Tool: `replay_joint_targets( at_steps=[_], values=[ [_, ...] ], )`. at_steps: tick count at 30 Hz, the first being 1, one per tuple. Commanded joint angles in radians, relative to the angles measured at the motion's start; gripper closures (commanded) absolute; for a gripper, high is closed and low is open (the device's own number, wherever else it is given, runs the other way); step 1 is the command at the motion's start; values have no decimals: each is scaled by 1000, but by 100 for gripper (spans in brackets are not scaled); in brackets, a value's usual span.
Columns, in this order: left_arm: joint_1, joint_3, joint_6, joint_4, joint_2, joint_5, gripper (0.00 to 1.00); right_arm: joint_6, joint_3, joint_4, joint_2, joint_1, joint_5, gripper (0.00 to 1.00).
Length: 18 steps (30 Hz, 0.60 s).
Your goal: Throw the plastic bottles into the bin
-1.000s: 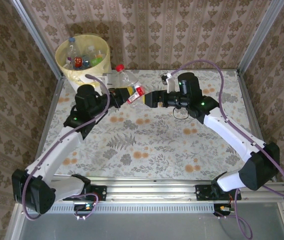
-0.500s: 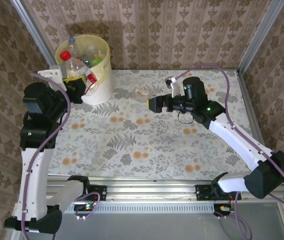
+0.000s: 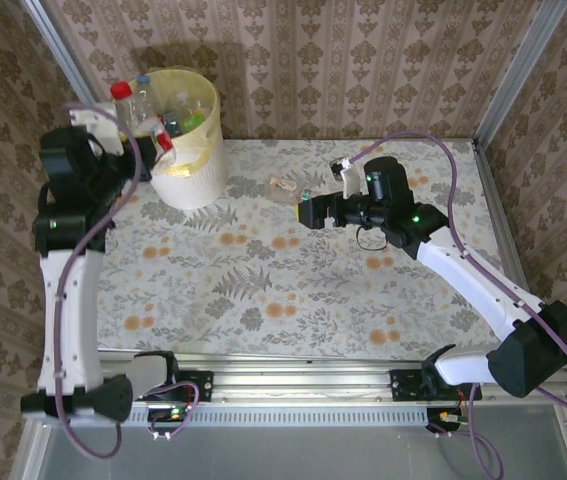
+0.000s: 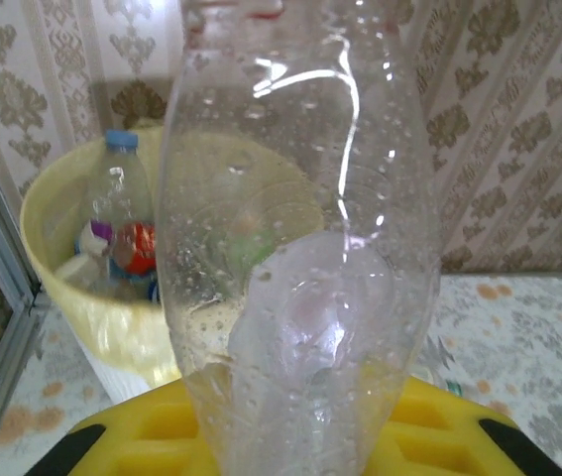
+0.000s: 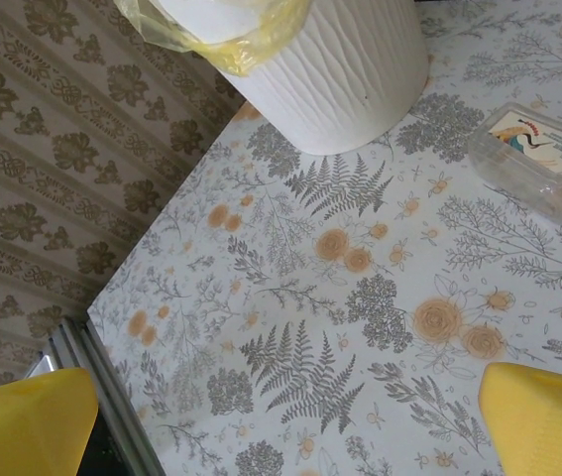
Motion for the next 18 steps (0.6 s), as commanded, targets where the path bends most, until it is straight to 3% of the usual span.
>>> replay_joint_targets(
  at_steps=[1, 3, 5, 6, 8, 11, 18],
  values=[
    [64, 148, 54, 37, 166, 91, 61, -10, -9, -10, -3, -8, 24, 0],
    [92, 249, 73, 32, 282, 100, 42, -3, -4, -3, 4, -10, 17, 0],
    [125, 347, 49, 27, 387, 134, 6, 9, -6, 12, 11, -10, 6, 0],
    [136, 400, 25, 17, 431, 169, 0, 16, -10, 19, 17, -10, 0, 0],
    [141, 513, 14, -42, 496, 223, 0, 23, -18, 22, 28, -10, -9, 0],
    [134, 612, 2, -128, 504, 207, 0, 43, -39, 31, 37, -9, -24, 0],
    [127, 436, -16, -81, 245, 164, 0, 43, -55, 4, 57, -19, 20, 0]
  ],
)
